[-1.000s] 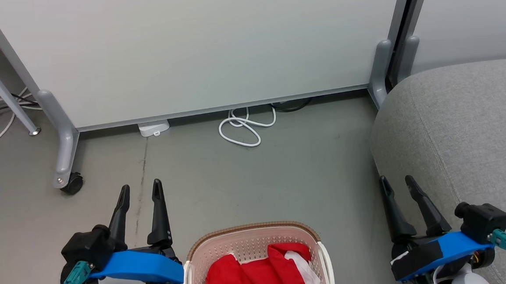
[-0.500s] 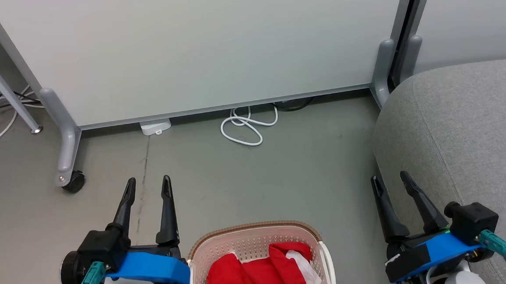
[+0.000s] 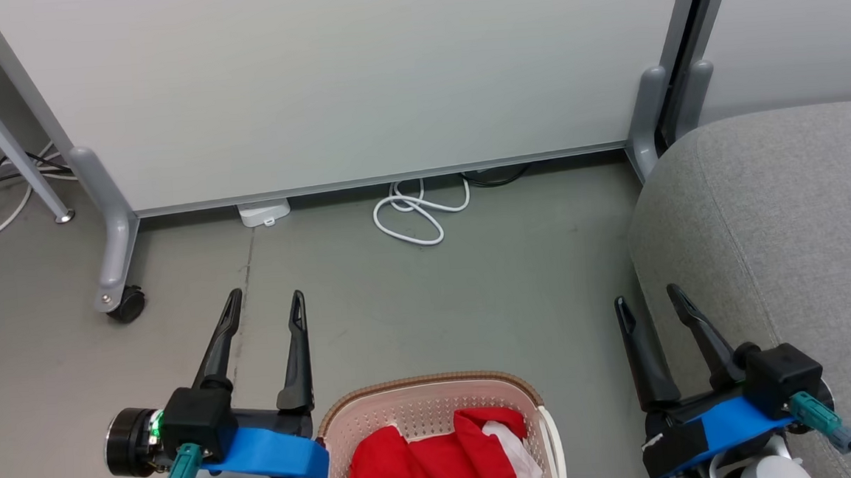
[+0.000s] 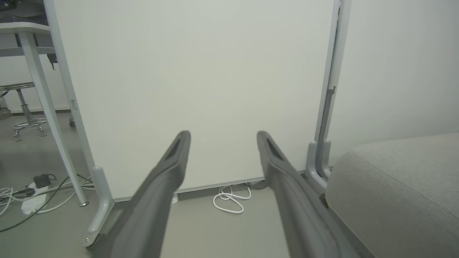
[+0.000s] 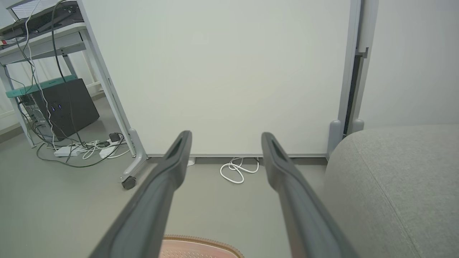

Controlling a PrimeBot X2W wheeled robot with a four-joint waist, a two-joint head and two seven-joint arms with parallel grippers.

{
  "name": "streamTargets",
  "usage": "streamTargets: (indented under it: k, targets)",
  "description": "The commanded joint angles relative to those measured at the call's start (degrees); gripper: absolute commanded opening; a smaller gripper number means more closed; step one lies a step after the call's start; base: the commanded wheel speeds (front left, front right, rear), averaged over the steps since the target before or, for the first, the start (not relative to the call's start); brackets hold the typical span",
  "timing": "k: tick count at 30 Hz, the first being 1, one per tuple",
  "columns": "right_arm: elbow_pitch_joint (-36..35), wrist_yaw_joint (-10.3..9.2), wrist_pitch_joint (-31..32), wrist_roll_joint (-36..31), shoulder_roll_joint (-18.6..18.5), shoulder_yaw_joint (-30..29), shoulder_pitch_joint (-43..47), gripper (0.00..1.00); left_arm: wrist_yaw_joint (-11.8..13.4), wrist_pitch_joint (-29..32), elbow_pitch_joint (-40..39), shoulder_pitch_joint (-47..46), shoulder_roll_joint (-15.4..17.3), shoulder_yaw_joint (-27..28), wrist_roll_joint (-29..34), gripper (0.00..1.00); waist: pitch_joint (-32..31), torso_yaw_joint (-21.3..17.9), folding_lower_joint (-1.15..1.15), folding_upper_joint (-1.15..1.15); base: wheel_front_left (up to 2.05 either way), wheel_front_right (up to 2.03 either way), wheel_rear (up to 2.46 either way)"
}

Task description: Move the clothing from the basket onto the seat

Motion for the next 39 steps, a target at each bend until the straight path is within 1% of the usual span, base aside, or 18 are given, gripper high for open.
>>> streamTargets:
  k: [1,14,18,30,39]
  targets:
    - [-0.43,0.12,-0.49,-1.53,-0.32,0.12,-0.90,1.00,-0.10,-0.55,-0.45,-0.91,0.25,-0.34,1.54,1.00,0.04,0.05,0.00,0.00,0.00,0.00,0.00]
    - [-0.64,0.13,-1.72,-6.23,-0.34,0.55,-0.89,1.00,-0.42,-1.77,-0.60,-0.84,0.12,-1.04,6.61,1.00,0.28,0.28,0.00,0.00,0.00,0.00,0.00]
    - [-0.60,0.14,-2.13,-7.68,-0.35,0.74,-0.79,1.00,-0.92,-2.17,-0.28,-0.78,0.03,-1.27,7.97,1.00,0.20,0.36,0.00,0.00,0.00,0.00,0.00]
    - [0.71,0.14,-2.03,-2.43,-0.33,0.15,-0.50,1.00,-4.35,-2.10,1.64,-0.21,-1.26,0.37,4.57,1.00,-0.36,0.53,0.00,0.00,0.00,0.00,0.00]
    - [1.09,0.14,-2.03,-1.44,-0.33,0.23,-0.66,1.00,-5.41,-2.07,2.18,-0.04,-1.87,1.26,4.84,1.00,-0.48,0.50,0.00,0.00,0.00,0.00,0.00]
